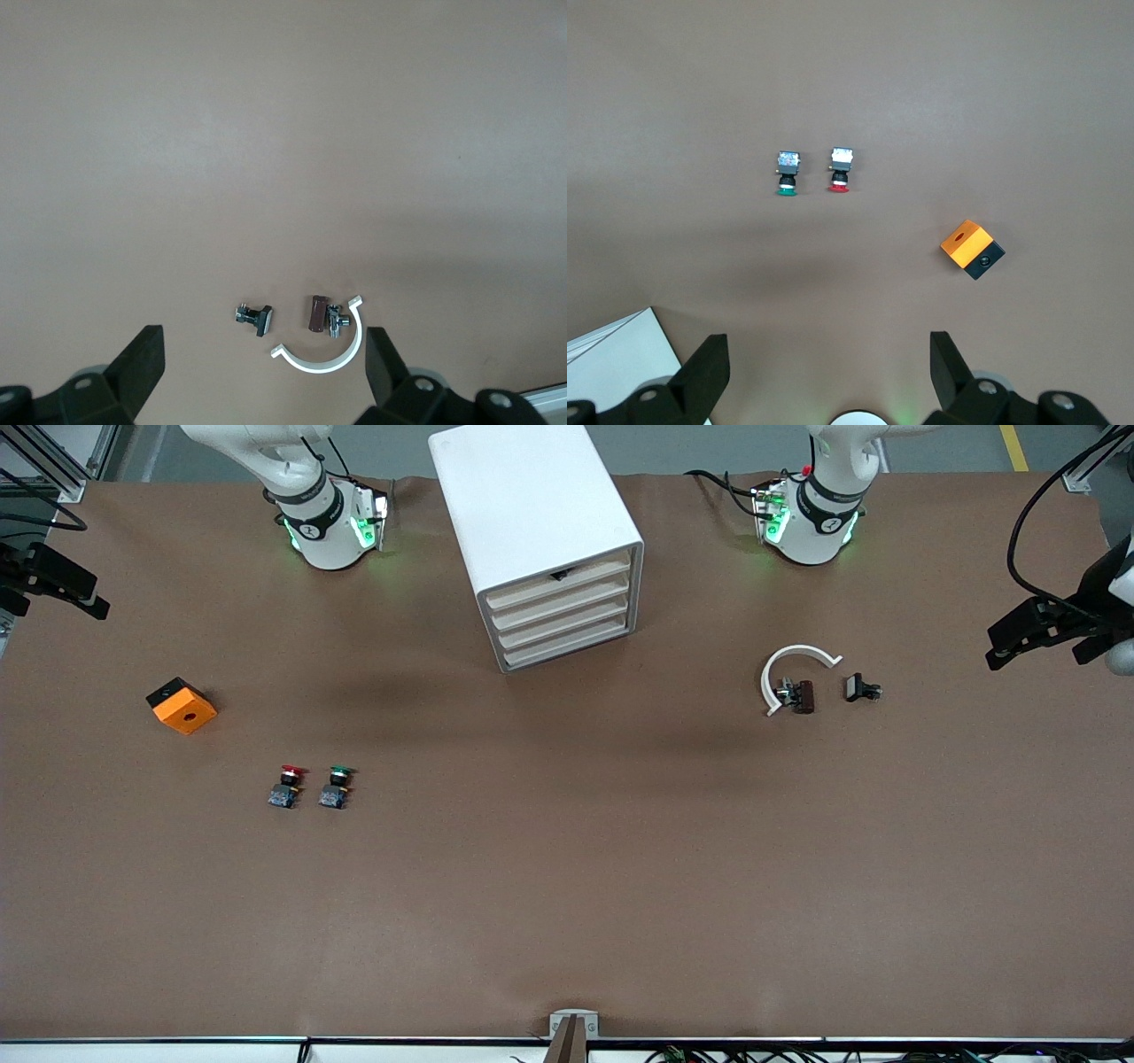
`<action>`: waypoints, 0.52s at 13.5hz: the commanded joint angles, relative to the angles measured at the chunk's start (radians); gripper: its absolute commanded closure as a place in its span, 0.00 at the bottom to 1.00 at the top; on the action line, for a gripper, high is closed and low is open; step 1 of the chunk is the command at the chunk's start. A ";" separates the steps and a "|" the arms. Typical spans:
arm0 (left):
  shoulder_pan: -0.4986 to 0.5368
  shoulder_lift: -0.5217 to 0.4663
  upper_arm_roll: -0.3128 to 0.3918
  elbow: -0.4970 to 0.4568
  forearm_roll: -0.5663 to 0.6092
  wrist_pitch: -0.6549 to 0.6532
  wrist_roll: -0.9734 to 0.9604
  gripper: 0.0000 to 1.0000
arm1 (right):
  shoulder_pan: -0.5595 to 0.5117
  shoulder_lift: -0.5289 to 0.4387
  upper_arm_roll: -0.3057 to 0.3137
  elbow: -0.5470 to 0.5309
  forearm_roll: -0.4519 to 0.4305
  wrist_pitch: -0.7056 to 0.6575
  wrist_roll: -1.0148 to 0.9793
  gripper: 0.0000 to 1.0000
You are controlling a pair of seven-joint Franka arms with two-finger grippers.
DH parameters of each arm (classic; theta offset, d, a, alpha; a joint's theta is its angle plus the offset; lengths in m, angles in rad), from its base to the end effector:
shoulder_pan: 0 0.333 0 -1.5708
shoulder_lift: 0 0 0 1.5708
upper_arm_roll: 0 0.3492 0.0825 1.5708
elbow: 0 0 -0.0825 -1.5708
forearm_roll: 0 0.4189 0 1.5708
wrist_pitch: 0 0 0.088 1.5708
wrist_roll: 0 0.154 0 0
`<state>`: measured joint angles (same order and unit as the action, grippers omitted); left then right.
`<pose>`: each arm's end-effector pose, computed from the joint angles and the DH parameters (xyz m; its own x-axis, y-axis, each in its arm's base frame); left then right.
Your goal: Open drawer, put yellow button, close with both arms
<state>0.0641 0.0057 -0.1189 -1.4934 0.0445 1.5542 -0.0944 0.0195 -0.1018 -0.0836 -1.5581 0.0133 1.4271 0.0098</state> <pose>0.5922 -0.0253 0.6453 0.9974 0.0404 0.0590 0.0427 -0.9984 -0.0383 0.5358 -0.0348 0.6619 0.9970 -0.0712 -0.0297 -0.0719 -0.9972 -0.0214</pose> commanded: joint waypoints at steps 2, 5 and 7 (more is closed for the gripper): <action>0.003 -0.004 -0.002 0.018 -0.023 -0.002 0.013 0.00 | -0.007 -0.019 0.010 -0.013 0.007 0.000 -0.004 0.00; 0.003 -0.004 -0.002 0.018 -0.041 -0.025 0.012 0.00 | -0.012 -0.019 0.004 -0.011 0.008 -0.007 -0.097 0.00; 0.002 -0.004 -0.002 0.018 -0.040 -0.025 0.005 0.00 | -0.012 -0.021 0.005 -0.010 0.008 -0.011 -0.105 0.00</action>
